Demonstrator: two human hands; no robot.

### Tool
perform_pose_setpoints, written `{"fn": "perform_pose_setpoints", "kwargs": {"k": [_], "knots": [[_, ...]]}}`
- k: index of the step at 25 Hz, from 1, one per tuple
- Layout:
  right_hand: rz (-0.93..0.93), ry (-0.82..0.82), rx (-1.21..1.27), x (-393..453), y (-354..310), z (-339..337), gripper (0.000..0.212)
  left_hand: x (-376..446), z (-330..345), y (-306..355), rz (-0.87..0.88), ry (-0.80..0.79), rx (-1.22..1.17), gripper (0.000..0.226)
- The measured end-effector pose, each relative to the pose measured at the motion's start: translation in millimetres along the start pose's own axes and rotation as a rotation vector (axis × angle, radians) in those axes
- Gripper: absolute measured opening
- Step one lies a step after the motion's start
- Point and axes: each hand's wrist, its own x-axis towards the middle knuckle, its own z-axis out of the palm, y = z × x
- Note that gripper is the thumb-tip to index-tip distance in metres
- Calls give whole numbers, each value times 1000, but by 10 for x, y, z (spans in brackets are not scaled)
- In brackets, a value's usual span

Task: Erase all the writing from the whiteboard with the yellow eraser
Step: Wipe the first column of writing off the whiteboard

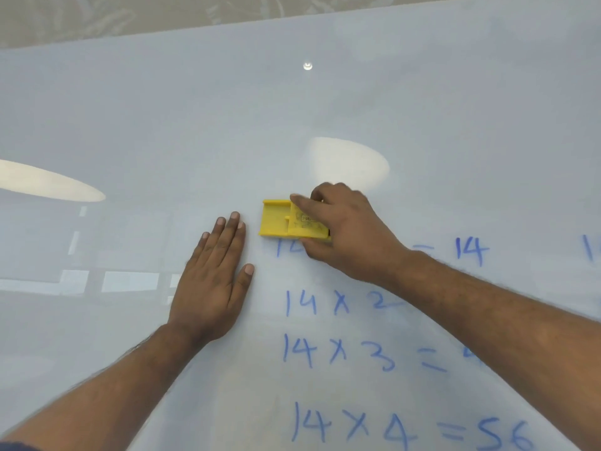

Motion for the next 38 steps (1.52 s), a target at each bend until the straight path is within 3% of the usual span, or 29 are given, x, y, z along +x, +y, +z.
{"fn": "perform_pose_setpoints", "kwargs": {"k": [4, 11, 18, 25, 29, 33, 38], "knots": [[-121, -67, -14, -304, -17, 28, 58, 0, 4, -3, 5, 8, 0, 63], [-6, 40, -14, -30, 148, -63, 62, -13, 10, -1, -2, 3, 20, 62], [-102, -9, -44, -369, 101, -13, 58, -11, -3, 16, -20, -12, 32, 62], [61, 84, -18, -85, 85, -45, 61, -22, 20, -13, 10, 2, 12, 63], [28, 24, 1, -206, -221, 170, 61, -40, 25, -20, 34, 17, -2, 62], [-24, -45, -108, -384, -58, -22, 61, -28, 38, -23, 51, 43, 12, 61], [145, 75, -151, -198, -55, -65, 63, -23, 56, -25, 117, 71, 38, 60]]}}
